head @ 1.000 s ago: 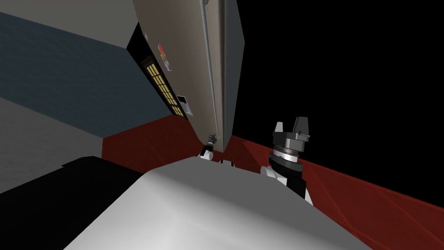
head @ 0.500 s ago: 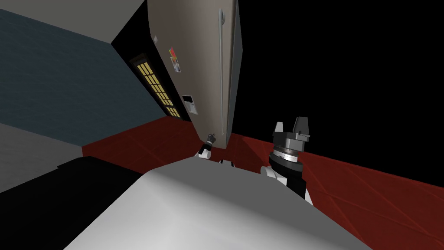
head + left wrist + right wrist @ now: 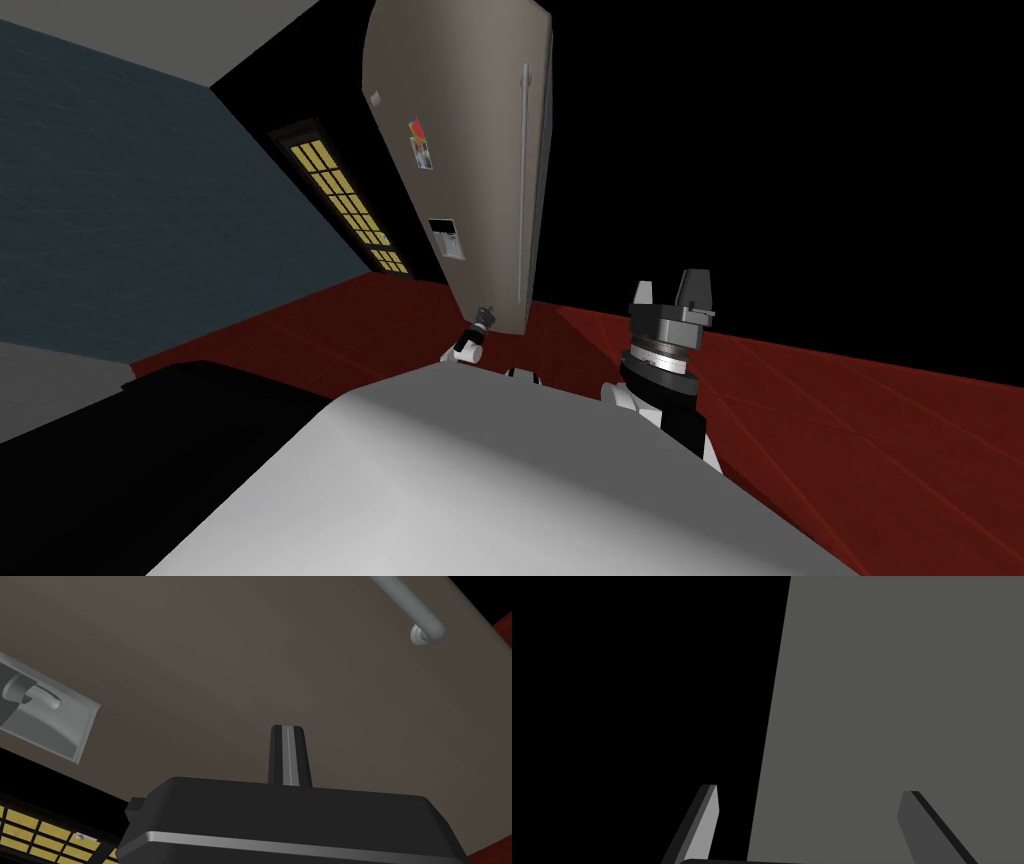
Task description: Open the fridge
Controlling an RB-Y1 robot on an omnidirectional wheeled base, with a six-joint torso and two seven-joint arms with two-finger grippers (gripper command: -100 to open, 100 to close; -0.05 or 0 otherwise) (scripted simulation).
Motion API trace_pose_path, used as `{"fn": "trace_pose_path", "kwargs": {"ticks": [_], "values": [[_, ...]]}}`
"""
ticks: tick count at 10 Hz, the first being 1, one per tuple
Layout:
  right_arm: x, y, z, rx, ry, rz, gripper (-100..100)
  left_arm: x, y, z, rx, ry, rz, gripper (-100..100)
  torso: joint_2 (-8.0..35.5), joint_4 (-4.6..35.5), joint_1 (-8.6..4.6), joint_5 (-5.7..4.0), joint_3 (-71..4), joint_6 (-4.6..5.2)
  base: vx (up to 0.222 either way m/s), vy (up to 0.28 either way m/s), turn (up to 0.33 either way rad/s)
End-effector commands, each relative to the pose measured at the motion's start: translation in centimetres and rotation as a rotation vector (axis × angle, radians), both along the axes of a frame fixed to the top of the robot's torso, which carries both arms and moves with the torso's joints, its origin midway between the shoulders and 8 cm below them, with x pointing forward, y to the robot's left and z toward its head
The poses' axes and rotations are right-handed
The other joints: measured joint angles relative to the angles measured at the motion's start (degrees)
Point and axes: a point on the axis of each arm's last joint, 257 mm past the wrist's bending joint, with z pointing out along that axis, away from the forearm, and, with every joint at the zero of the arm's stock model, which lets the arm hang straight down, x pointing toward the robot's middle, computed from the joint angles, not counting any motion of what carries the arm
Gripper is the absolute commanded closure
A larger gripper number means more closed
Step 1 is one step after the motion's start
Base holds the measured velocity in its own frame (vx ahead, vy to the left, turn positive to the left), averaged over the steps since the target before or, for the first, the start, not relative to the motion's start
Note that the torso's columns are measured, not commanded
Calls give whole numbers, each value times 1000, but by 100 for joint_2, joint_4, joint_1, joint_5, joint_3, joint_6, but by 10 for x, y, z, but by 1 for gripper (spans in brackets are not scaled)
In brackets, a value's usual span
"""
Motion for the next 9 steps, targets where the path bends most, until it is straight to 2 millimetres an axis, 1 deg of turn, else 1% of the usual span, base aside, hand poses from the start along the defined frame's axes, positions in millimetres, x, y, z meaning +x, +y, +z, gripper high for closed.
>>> {"fn": "trace_pose_path", "kwargs": {"ticks": [1, 2, 4, 6, 9], "values": [[0, 0, 0, 0, 0, 0, 0, 1, 4, 0, 2, 1, -6, 100, 6, 2, -11, -3, 3, 5, -121, 66, -48], [0, 0, 0, 0, 0, 0, 0, 10, 5, 9, -16, 3, -9, -100, -32, -6, -32, -9, -17, 2, 49, -34, 34], [0, 0, 0, 0, 0, 0, 0, 17, 5, 16, -28, 6, -11, -100, -62, -18, -43, -13, -40, 5, 124, -106, 25], [0, 0, 0, 0, 0, 0, 0, 25, 6, 24, -41, 9, -13, -100, -4, -2, 14, 2, -3, 3, 140, -57, 21], [0, 0, 0, 0, 0, 0, 0, 35, 5, 35, -60, 14, -18, -100, 24, 7, 0, -1, 15, 3, 96, -70, 22]]}}
